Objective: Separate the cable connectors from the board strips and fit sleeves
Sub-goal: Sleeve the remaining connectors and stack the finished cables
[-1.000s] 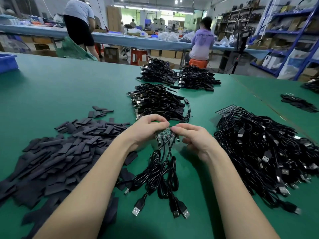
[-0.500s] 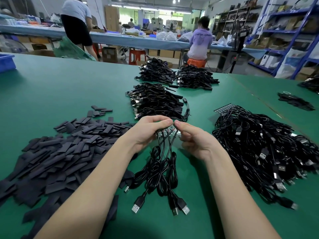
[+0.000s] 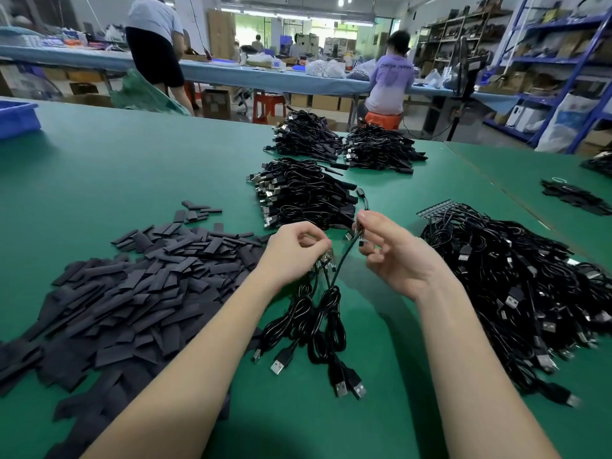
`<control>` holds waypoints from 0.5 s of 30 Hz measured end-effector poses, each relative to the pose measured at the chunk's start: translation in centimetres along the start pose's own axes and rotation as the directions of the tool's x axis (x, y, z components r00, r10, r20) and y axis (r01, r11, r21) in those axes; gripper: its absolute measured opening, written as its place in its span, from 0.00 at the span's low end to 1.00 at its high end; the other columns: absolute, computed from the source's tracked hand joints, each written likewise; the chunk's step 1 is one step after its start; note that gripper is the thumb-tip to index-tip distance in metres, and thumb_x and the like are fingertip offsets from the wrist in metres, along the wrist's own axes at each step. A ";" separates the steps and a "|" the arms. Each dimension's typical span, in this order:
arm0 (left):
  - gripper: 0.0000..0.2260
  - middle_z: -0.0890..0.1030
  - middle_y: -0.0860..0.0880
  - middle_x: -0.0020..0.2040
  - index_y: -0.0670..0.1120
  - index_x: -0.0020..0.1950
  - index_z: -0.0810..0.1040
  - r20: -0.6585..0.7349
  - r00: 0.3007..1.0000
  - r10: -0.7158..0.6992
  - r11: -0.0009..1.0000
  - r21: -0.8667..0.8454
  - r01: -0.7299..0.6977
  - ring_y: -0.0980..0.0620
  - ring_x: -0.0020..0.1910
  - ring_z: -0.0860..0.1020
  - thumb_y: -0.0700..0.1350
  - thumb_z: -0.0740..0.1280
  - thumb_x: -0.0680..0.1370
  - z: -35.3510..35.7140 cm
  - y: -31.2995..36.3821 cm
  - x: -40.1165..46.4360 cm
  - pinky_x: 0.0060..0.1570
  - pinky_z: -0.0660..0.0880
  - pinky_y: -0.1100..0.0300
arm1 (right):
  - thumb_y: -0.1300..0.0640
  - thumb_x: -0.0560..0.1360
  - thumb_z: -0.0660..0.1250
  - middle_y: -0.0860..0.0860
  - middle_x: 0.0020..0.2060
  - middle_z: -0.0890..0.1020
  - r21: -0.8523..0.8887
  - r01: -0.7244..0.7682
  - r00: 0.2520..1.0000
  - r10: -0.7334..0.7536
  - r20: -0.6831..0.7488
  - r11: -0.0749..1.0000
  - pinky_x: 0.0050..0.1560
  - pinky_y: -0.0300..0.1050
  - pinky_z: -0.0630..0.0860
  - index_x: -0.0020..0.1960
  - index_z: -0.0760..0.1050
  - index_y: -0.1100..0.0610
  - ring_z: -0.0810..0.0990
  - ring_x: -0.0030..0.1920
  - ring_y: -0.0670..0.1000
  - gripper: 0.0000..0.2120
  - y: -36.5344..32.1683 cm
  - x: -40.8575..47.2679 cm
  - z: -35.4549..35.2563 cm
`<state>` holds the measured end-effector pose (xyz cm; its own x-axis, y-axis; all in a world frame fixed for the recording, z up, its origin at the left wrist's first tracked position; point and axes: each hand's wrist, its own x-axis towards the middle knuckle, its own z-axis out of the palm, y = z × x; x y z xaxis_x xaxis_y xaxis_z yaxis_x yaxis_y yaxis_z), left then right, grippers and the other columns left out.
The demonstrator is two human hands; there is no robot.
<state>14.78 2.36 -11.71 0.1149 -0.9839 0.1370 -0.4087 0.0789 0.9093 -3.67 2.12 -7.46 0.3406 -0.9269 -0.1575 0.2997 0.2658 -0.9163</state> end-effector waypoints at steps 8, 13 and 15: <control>0.08 0.86 0.53 0.46 0.49 0.47 0.83 0.025 1.000 0.001 0.966 -0.258 0.006 0.54 0.46 0.83 0.46 0.66 0.82 -0.7 2.4 0.0 0.47 0.78 0.64 | 0.57 0.68 0.78 0.50 0.39 0.79 0.397 -0.045 0.999 0.047 0.007 0.917 0.25 0.31 0.72 0.45 0.80 0.56 0.75 0.31 0.45 0.09 -0.7 -0.2 0.8; 0.06 0.85 0.46 0.51 0.45 0.54 0.81 0.367 0.930 -0.031 0.844 -0.489 0.221 0.52 0.43 0.85 0.47 0.69 0.81 -0.8 4.3 -1.0 0.39 0.78 0.65 | 0.52 0.76 0.74 0.46 0.38 0.81 -0.128 0.036 0.983 -0.058 -0.173 0.991 0.26 0.32 0.68 0.49 0.81 0.50 0.75 0.29 0.43 0.04 -0.1 0.7 0.7; 0.05 0.84 0.47 0.48 0.45 0.54 0.81 0.321 0.945 -0.067 0.847 -0.483 0.224 0.56 0.37 0.83 0.44 0.71 0.80 -0.1 4.3 -1.1 0.35 0.77 0.68 | 0.51 0.74 0.76 0.44 0.37 0.83 -0.208 0.012 0.967 -0.064 -0.246 0.978 0.25 0.33 0.67 0.47 0.83 0.50 0.76 0.29 0.43 0.04 -0.1 0.8 0.3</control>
<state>13.00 3.77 -7.89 -0.1542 -0.9864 -0.0577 0.1168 -0.0761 0.9902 -3.15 1.44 -7.38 0.0911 -0.9787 -0.1840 0.1117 0.1937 -0.9747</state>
